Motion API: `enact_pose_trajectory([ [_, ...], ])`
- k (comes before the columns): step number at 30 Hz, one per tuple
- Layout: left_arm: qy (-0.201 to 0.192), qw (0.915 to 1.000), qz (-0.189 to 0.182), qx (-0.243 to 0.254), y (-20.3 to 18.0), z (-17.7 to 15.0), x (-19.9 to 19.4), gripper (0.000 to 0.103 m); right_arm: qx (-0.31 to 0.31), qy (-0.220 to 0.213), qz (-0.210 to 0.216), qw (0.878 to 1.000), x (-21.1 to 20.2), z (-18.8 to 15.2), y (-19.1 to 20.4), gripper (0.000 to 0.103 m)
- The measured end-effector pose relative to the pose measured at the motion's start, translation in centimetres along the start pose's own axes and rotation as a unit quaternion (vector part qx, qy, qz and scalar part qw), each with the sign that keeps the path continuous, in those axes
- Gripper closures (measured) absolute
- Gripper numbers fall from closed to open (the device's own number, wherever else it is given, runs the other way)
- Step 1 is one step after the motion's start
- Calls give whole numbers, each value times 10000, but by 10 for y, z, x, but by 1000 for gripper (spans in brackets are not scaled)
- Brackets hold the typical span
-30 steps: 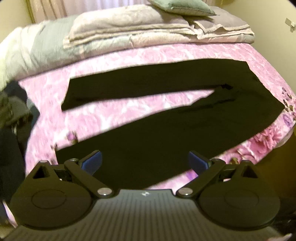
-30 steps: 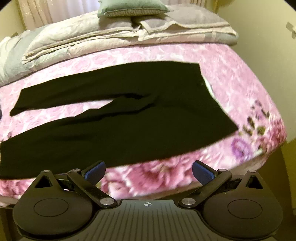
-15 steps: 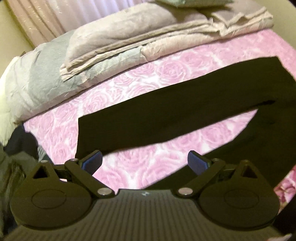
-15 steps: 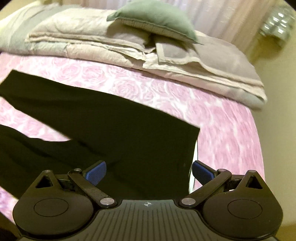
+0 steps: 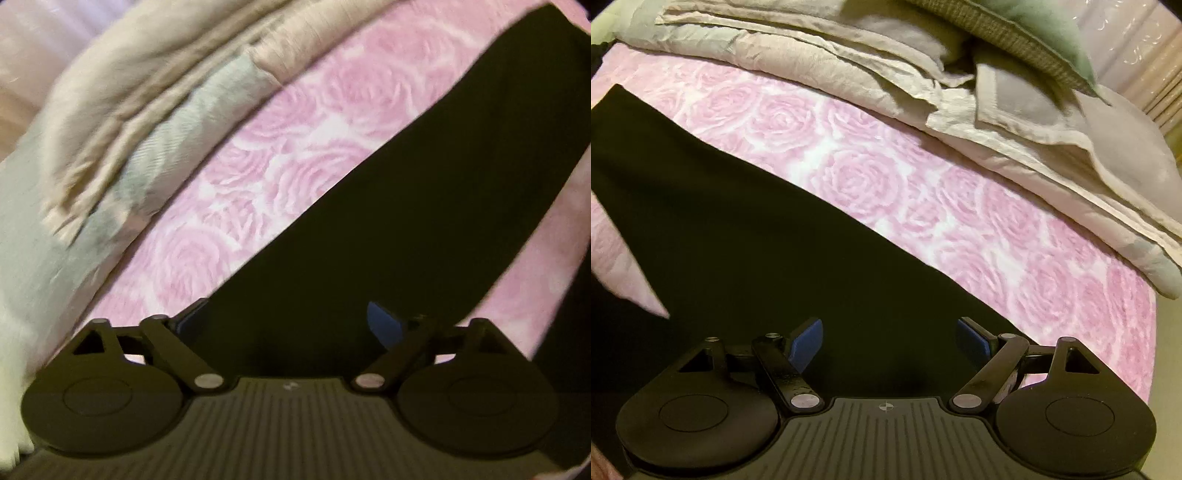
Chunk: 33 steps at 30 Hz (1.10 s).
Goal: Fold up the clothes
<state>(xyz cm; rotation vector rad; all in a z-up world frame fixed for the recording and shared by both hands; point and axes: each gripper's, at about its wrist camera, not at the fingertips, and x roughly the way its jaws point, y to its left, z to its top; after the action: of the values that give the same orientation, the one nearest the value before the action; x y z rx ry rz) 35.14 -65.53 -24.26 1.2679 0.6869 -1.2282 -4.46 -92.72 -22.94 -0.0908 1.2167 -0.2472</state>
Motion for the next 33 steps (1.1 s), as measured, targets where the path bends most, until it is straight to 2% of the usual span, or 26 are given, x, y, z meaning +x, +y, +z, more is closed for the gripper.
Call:
enact_pose_trajectory([
  [3, 93, 9983, -239, 516, 18, 8, 43, 22, -5, 25, 24, 10000, 21, 10, 12, 20],
  [7, 201, 9923, -625, 1052, 37, 18, 85, 37, 42, 98, 97, 9999, 42, 20, 27, 20],
  [10, 274, 9844, -912, 1480, 47, 26, 106, 42, -6, 146, 120, 9998, 51, 22, 34, 20],
  [14, 659, 9709, -1351, 1863, 54, 35, 132, 47, 0, 280, 132, 9995, 59, 22, 34, 20],
  [18, 869, 9604, -1641, 2077, 54, 44, 145, 50, 105, 443, 57, 9989, 63, 21, 23, 20],
  [20, 977, 9575, -1755, 2070, 55, 47, 147, 58, 182, 492, 20, 9986, 65, 20, 15, 20],
  [21, 1011, 9558, -1816, 2080, 54, 47, 145, 70, 223, 510, 7, 9984, 66, 20, 11, 20],
  [22, 1045, 9540, -1877, 2090, 52, 46, 144, 89, 267, 524, 0, 9983, 67, 19, 7, 20],
  [23, 1079, 9522, -1938, 2100, 51, 46, 142, 96, 311, 537, -7, 9981, 68, 19, 3, 20],
  [24, 1035, 9545, -1853, 2094, 49, 44, 138, 101, 345, 543, -12, 9979, 69, 19, -1, 20],
  [28, 852, 9631, -1502, 2065, 41, 34, 119, 102, 213, 526, -32, 9984, 70, 20, -11, 20],
  [33, 562, 9744, -1011, 1930, 21, 17, 86, 102, -436, 418, -43, 9982, 76, 19, -22, 20],
])
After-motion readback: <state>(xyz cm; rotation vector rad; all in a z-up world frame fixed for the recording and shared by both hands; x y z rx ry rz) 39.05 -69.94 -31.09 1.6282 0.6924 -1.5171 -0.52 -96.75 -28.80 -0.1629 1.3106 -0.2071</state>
